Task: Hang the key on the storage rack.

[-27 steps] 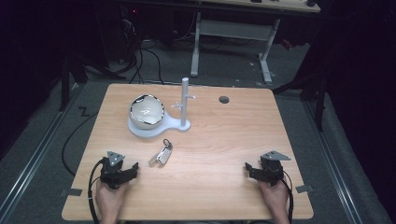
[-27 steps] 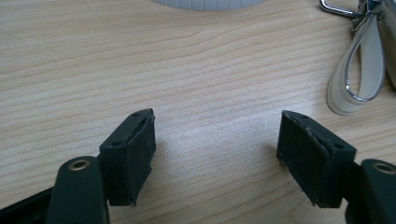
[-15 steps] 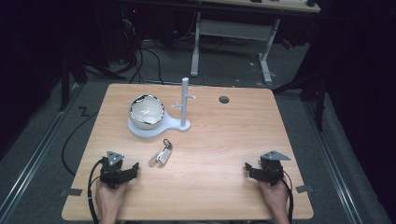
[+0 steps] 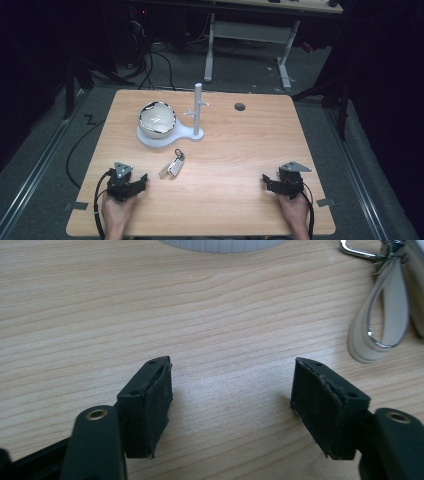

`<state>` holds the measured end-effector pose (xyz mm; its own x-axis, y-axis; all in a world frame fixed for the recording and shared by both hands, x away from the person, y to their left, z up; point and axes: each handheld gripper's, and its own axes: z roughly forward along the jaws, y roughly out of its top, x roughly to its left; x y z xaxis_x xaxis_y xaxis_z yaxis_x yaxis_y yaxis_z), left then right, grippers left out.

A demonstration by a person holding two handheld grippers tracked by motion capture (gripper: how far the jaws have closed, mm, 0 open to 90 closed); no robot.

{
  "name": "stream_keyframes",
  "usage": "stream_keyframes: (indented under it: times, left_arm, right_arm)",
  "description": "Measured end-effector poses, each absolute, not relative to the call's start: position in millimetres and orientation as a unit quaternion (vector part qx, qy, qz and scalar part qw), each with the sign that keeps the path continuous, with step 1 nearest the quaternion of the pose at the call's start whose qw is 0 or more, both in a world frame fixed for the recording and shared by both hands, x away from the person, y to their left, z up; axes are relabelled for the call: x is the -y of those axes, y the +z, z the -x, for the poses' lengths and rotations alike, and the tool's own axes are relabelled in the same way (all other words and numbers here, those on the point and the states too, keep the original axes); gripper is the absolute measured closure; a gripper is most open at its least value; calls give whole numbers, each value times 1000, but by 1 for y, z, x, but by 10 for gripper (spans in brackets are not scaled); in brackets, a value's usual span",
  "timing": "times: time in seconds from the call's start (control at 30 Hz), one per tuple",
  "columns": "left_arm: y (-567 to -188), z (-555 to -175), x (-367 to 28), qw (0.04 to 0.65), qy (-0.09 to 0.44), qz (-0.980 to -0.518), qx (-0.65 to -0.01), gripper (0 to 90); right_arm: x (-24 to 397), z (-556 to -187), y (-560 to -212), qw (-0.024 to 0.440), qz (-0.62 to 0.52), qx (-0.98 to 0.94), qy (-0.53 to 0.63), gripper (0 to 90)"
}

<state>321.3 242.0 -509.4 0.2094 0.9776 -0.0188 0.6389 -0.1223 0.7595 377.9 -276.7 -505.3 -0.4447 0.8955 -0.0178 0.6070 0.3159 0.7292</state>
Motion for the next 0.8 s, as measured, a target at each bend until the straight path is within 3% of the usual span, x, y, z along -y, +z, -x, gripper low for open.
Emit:
stream_keyframes:
  times: [0.33,0.8]
  left_arm:
    - [-509,-320,-243,340,251,-705,-570,380]
    - [-493,-315,-243,380,237,-696,-561,306]
  right_arm:
    - [277,-378,-505,217,-480,-782,333,261]
    - [277,-378,-505,216,-479,-782,334,261]
